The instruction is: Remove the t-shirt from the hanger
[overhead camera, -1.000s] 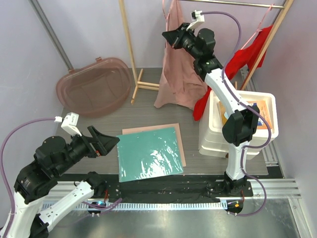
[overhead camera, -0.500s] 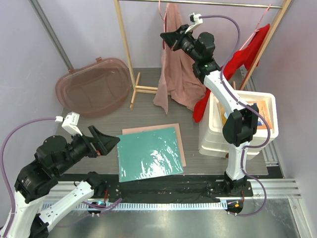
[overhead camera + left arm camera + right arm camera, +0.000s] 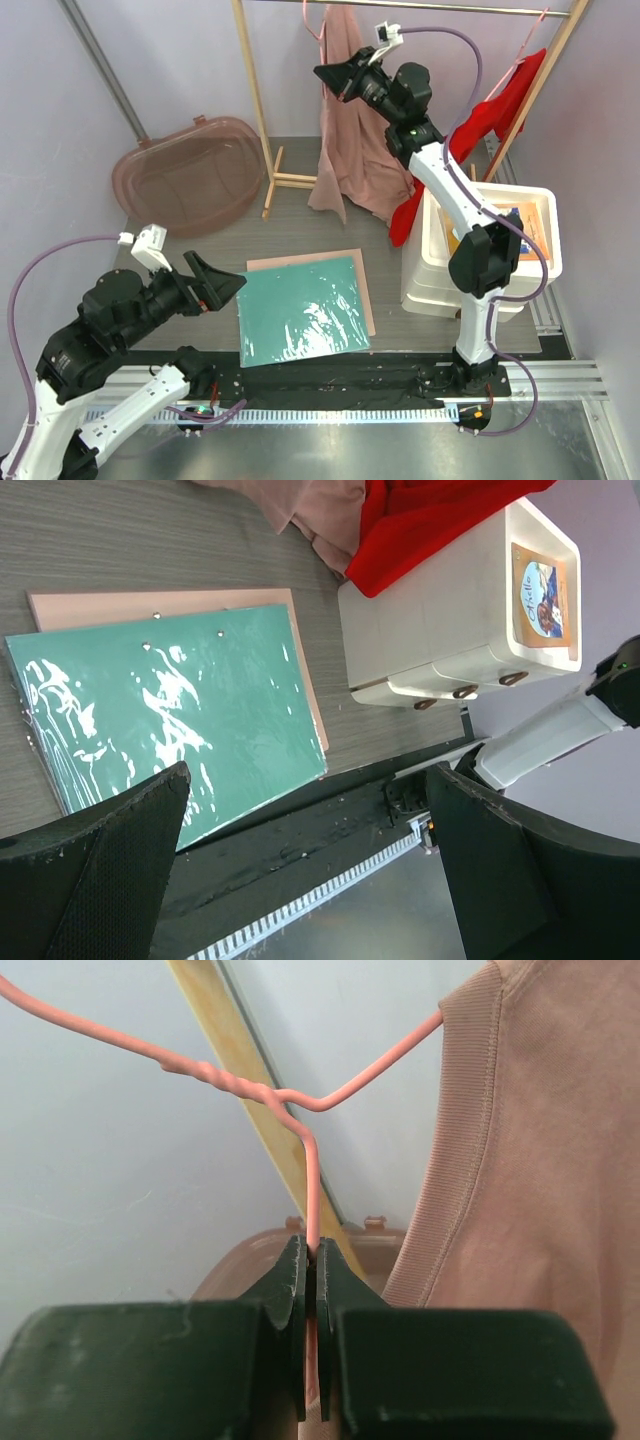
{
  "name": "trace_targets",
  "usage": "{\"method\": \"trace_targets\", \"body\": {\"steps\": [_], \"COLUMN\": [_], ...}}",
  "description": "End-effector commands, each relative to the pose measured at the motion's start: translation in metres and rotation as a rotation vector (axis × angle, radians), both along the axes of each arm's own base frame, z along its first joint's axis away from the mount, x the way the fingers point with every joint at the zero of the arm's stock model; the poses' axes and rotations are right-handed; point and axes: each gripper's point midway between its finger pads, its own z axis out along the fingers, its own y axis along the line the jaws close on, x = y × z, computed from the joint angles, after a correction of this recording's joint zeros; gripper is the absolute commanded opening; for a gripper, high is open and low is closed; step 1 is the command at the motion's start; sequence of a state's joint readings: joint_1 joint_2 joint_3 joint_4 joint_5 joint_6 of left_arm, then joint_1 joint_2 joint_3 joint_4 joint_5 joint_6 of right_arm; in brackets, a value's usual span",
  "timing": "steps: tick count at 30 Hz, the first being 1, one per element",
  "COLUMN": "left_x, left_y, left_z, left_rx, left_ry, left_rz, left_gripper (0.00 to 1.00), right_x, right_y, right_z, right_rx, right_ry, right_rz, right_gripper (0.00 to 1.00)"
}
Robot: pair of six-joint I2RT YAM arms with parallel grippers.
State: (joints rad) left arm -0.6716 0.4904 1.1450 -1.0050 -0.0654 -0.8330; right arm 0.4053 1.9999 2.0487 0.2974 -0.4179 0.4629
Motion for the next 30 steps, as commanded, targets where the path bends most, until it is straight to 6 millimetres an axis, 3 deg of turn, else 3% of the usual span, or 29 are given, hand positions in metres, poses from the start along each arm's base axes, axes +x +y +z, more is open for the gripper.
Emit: {"method": "trace_targets", "body": {"steps": [1,2,3,4,5,6,7,8,12,13,15,16,17,21,26,30], "left_x": [0.007,0.008,0.009,0.011,0.012,0.018,0.019,0.023,0.048,0.056,0.071,0.079,0.093,0.124,0.132,0.137], "left_y": [-0.009,-0.011,-0.013,-0.018,-0.021,-0.027,-0.038,-0.043,-0.074,-0.083,-0.103,-0.111,-0.120,-0.134,-0.162,-0.181], "left_z": [0.002,0.003,0.001,0.000,0.000,0.004,0.001,0.003,0.008,0.021,0.018,0.030,0.021,0.020,0.023,0.006], "left_rx": [-0.022,-0.031,-0.031,-0.035,-0.039,-0.055,-0.058,-0.064,-0.071,-0.098,-0.083,-0.095,-0.068,0.040,0.040,0.055], "left_ry": [-0.002,-0.010,-0.008,-0.007,-0.009,-0.028,-0.008,-0.011,-0.003,-0.038,-0.018,-0.046,-0.023,-0.079,-0.185,-0.181], "left_rz": [-0.012,-0.015,-0.019,-0.034,-0.045,-0.049,-0.092,-0.100,-0.155,-0.170,-0.210,-0.219,-0.216,-0.190,-0.233,-0.268], "left_gripper": [1.00,1.00,1.00,1.00,1.00,1.00,1.00,1.00,0.98,0.97,0.95,0.93,0.92,0.88,0.92,0.95], "right_x": [-0.058,-0.061,-0.078,-0.075,-0.081,-0.085,-0.095,-0.096,-0.097,-0.098,-0.095,-0.096,-0.101,-0.107,-0.112,-0.114], "right_y": [-0.016,-0.016,-0.023,-0.022,-0.025,-0.023,-0.028,-0.029,-0.041,-0.041,-0.048,-0.050,-0.054,-0.060,-0.068,-0.067], "right_z": [0.069,0.064,0.077,0.056,0.056,0.044,0.053,0.047,0.032,0.028,0.007,0.005,0.008,-0.008,-0.018,-0.020], "right_rx": [0.065,0.068,0.086,0.083,0.093,0.091,0.116,0.119,0.215,0.230,0.276,0.297,0.351,0.398,0.417,0.416], "right_ry": [-0.137,-0.119,-0.135,-0.080,-0.073,-0.034,-0.029,0.012,0.208,0.252,0.390,0.410,0.444,0.524,0.565,0.582], "right_rz": [0.020,0.015,0.013,-0.005,-0.012,-0.012,-0.021,-0.031,-0.085,-0.087,-0.129,-0.134,-0.135,-0.169,-0.199,-0.199], "right_gripper": [0.01,0.01,0.01,0.01,0.01,0.01,0.01,0.01,0.01,0.01,0.01,0.01,0.01,0.01,0.01,0.01]}}
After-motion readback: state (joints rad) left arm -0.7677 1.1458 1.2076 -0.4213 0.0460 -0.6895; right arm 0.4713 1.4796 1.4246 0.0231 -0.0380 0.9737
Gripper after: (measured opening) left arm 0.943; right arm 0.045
